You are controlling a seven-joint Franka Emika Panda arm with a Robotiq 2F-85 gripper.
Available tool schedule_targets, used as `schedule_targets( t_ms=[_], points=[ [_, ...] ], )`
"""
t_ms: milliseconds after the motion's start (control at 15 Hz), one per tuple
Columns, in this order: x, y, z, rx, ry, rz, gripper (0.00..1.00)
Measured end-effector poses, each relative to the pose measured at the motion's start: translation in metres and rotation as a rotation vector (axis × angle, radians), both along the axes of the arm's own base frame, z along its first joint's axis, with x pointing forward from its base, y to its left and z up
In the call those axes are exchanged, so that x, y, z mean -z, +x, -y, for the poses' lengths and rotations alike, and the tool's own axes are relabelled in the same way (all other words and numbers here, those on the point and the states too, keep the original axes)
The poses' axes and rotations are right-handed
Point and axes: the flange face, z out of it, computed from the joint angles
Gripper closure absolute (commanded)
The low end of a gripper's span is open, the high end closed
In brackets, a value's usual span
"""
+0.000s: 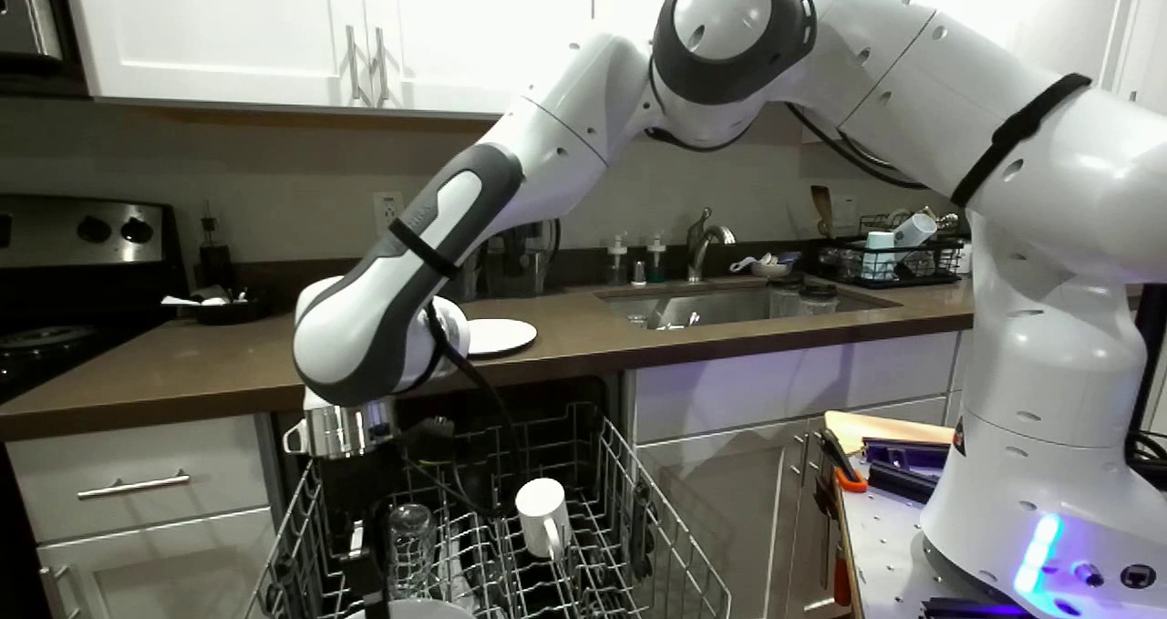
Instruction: Pick a plate on the counter and put it in the rack
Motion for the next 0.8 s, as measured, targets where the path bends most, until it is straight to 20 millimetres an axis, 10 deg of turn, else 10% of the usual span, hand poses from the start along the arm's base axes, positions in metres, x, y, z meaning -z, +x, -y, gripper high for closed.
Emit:
schedule_targets(
  t_ms=[800],
  points=[
    [-0.007, 0.002, -0.013, -0.015, 0.02, -0.008, 0.61]
  ],
)
